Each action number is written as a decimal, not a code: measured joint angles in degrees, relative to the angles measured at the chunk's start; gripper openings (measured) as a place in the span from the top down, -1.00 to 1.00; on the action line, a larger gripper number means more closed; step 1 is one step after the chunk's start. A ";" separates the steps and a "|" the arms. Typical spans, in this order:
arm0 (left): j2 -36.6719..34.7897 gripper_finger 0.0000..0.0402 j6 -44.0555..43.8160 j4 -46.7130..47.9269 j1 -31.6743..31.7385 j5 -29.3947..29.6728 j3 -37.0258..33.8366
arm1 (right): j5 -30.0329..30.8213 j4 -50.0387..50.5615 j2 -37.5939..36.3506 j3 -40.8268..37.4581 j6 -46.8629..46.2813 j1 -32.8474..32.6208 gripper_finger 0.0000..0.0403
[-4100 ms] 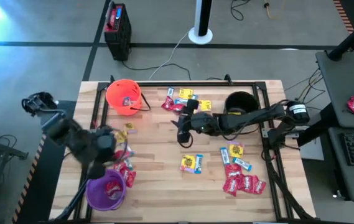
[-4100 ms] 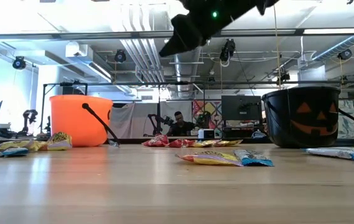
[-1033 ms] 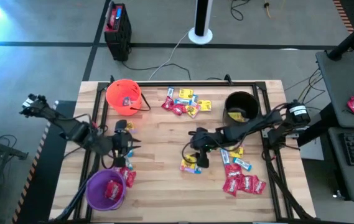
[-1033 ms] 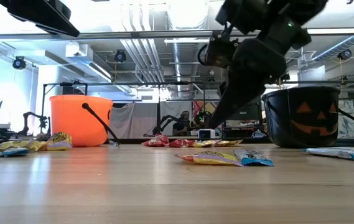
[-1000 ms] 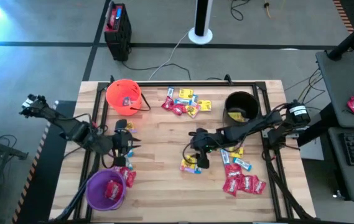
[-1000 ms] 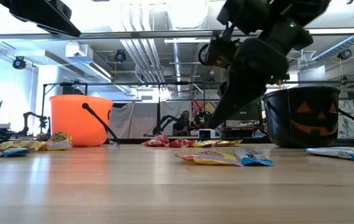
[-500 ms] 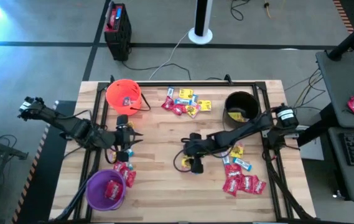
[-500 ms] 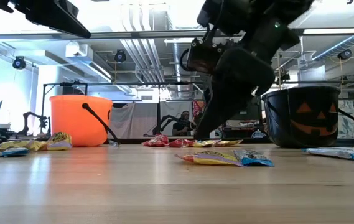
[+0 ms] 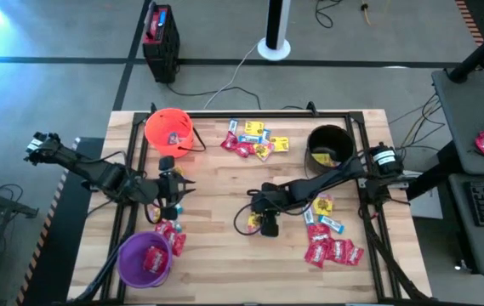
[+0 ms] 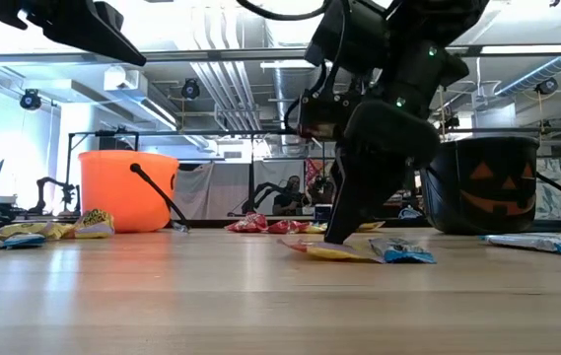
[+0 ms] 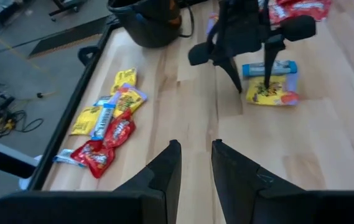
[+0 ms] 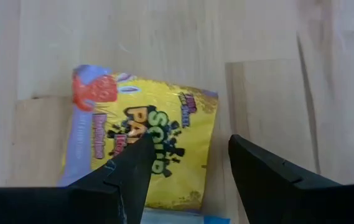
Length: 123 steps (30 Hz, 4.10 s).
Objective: Sort candy by brand, put in halloween buckets
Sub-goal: Put the yellow candy into the black bucket
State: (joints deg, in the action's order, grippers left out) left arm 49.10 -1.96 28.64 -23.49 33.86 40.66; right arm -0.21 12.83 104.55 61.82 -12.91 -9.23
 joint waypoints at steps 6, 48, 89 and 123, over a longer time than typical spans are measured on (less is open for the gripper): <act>0.10 0.63 0.00 -0.01 0.00 3.12 0.00 | -0.10 -1.10 1.90 0.10 1.35 0.12 0.24; 0.82 0.65 23.30 -14.80 30.26 -28.54 1.94 | 28.90 1.41 -24.29 -0.17 23.86 25.65 0.96; 16.10 0.81 23.87 -15.60 48.13 -26.88 13.29 | 37.22 64.14 -35.03 4.57 -33.77 27.87 0.95; 15.65 0.81 20.43 -9.04 48.06 -26.88 13.22 | 33.81 70.86 -33.09 3.63 -42.50 28.02 0.86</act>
State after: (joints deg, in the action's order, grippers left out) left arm 64.75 18.48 19.59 24.58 6.98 53.89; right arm 33.61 83.69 71.46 65.45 -55.41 18.79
